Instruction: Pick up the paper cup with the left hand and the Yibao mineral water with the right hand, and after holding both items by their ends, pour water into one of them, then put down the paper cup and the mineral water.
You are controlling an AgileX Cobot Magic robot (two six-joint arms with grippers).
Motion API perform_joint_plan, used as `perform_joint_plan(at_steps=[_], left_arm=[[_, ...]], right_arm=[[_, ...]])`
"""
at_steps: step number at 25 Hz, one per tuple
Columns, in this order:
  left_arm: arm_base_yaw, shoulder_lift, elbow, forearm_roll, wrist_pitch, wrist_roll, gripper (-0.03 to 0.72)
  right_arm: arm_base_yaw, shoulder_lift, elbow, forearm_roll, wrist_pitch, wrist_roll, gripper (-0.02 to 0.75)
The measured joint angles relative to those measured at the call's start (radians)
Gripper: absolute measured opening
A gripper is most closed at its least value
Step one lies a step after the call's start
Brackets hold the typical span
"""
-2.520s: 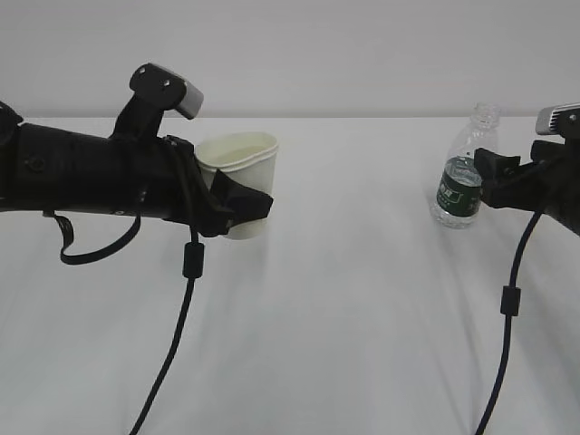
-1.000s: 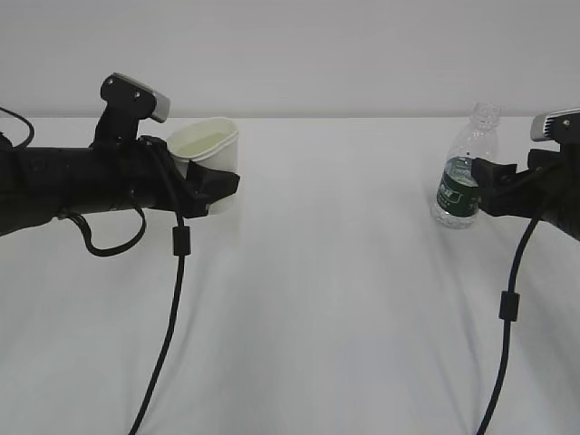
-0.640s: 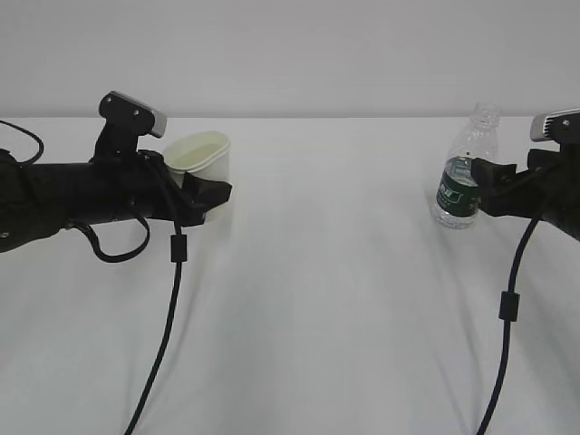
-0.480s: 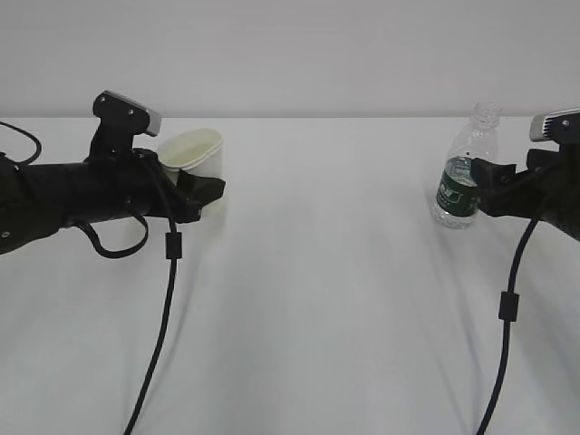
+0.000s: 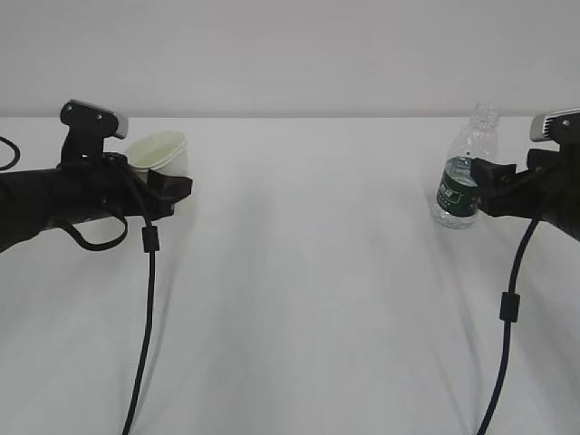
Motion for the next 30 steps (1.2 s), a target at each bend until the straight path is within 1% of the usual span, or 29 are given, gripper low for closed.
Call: perform_joint_plan(at_steps=[5,15,22,30], left_arm=[[0.02,0.016,0.0,-0.009,-0.014,0.008,0.42],[0.051,0.031,0.0,-0.072,-0.029,0.051,0.42],[0.094,0.043,-0.002,-0.118,-0.039,0.073,0.42],[0.101,0.109,-0.002,-0.171,-0.085,0.08,0.419]], right_arm=[[0.0,0.0,0.001,-0.002,0.0,0.0,0.59],[0.0,0.0,0.001,-0.002,0.0,0.0,0.59],[0.0,0.0,0.001,-0.004,0.0,0.0,0.59],[0.0,0.0,0.001,-0.01,0.0,0.0,0.59]])
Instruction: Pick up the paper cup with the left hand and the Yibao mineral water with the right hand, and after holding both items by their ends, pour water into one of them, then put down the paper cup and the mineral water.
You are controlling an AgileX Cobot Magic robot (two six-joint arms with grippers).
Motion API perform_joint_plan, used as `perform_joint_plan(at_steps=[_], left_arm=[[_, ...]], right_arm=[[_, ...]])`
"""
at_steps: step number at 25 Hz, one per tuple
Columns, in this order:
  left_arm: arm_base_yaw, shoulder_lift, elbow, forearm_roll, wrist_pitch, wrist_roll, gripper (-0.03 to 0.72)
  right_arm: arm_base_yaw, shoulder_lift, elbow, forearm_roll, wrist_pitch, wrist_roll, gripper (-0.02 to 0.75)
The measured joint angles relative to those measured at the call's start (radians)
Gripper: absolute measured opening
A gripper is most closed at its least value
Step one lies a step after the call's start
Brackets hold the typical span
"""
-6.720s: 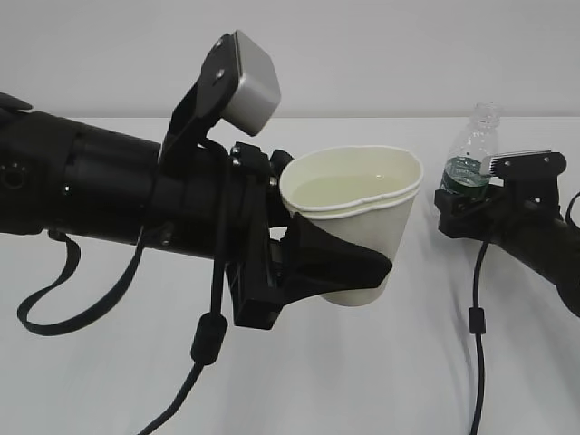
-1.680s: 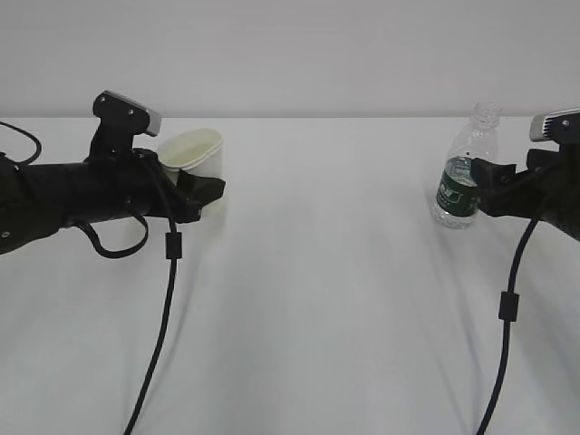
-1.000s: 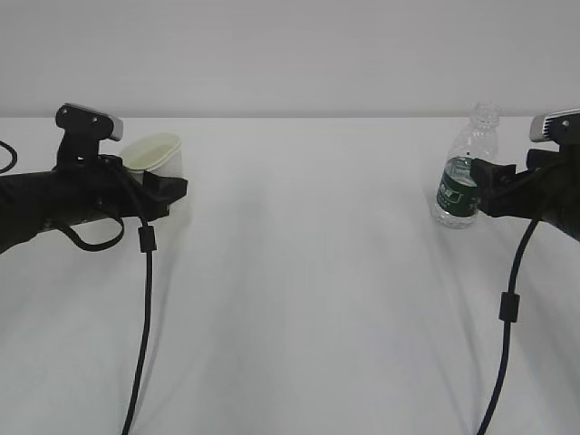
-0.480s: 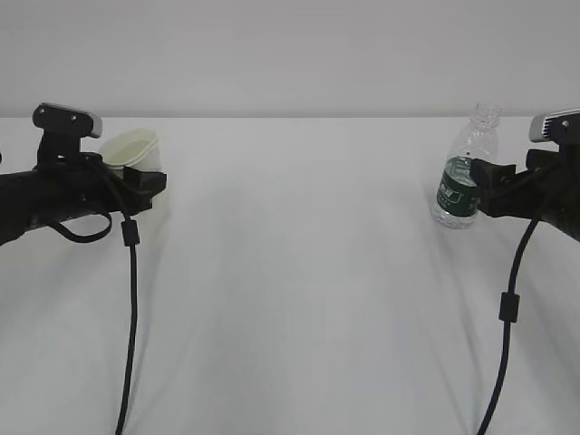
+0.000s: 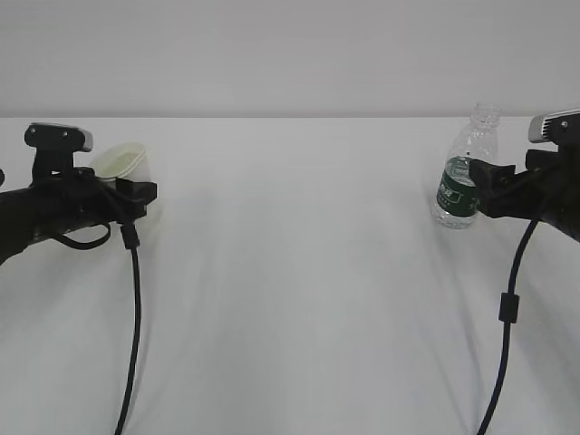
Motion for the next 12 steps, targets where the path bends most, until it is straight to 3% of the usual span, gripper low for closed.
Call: perform_joint_plan(at_steps=[12], left_arm=[[0.0,0.07,-0.002,-0.041,-0.039,0.062,0.419]], right_arm=[[0.0,0.0,0.0,-0.002,0.002,0.0,0.59]])
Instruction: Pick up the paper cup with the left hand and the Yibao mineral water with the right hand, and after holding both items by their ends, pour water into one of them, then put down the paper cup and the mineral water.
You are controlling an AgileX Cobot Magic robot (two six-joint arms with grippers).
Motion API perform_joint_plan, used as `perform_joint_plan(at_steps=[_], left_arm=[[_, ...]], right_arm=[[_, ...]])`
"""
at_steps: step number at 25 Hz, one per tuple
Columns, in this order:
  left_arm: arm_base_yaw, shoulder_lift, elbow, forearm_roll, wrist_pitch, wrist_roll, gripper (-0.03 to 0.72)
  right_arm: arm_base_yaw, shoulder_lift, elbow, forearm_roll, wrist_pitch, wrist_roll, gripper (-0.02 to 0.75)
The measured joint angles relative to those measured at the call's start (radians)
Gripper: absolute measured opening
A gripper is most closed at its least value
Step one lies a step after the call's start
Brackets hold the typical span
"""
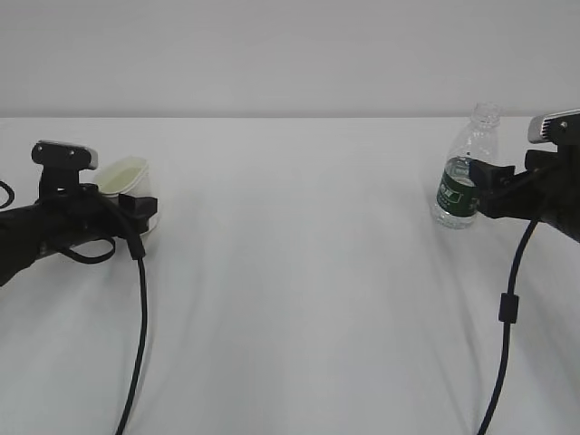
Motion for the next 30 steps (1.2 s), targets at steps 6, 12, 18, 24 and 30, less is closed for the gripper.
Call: perform_joint_plan(at_steps=[6,12,18,24,30], left_arm=[[0.0,0.01,0.0,-0.004,-0.022,0.021,0.419],[0.0,0.012,0.0,-0.004,-0.024,0.061,0.419],[0.0,0.012,0.0,-0.004,-0.024,0.064,0.419],[0.0,0.012,0.0,0.024,-0.031,0.066,0.428],[0.0,0.014,0.0,0.028,-0.063,0.066,0.5]], right_arm=[[0.0,0.0,0.0,0.0,0.002,0.0,0.589],[0.0,0.0,0.0,0.0,0.011,0.0,0.59],[0.0,0.0,0.0,-0.006,0.014,0.0,0.59],[0.0,0.0,0.0,-0.006,0.014,0.0,0.589],[0.0,0.0,0.0,-0.008,0.016,0.0,0.59]])
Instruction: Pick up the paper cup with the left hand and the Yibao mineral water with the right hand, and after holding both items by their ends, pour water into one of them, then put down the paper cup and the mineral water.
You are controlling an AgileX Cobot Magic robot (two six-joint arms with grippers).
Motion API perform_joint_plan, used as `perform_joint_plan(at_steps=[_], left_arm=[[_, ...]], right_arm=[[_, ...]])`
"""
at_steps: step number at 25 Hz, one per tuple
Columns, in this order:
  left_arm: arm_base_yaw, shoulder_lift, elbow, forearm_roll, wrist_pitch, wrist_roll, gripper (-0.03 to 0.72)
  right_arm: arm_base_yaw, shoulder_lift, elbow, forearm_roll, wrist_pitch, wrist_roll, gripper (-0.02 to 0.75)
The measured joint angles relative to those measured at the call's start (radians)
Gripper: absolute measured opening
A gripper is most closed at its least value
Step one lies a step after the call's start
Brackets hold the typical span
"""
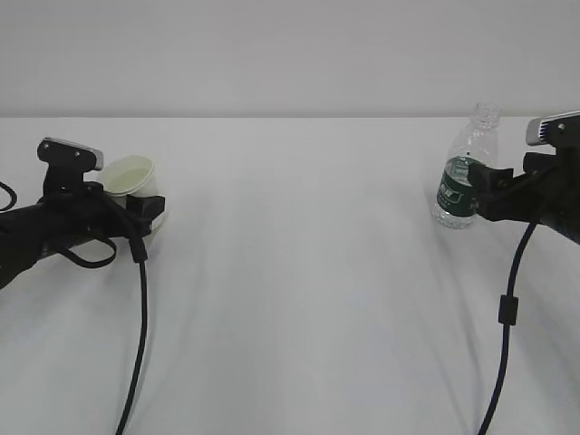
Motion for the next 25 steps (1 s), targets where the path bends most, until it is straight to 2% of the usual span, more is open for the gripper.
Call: perform_joint_plan(at_steps=[7,25], left_arm=[[0.0,0.0,-0.002,0.002,-0.022,0.002,0.55],[0.0,0.0,0.023,0.002,0.001,0.0,0.561]], right_arm=[[0.0,0.0,0.0,-0.002,0.0,0.0,0.59],[0.0,0.0,0.0,-0.008,0.002,0.0,0.589]])
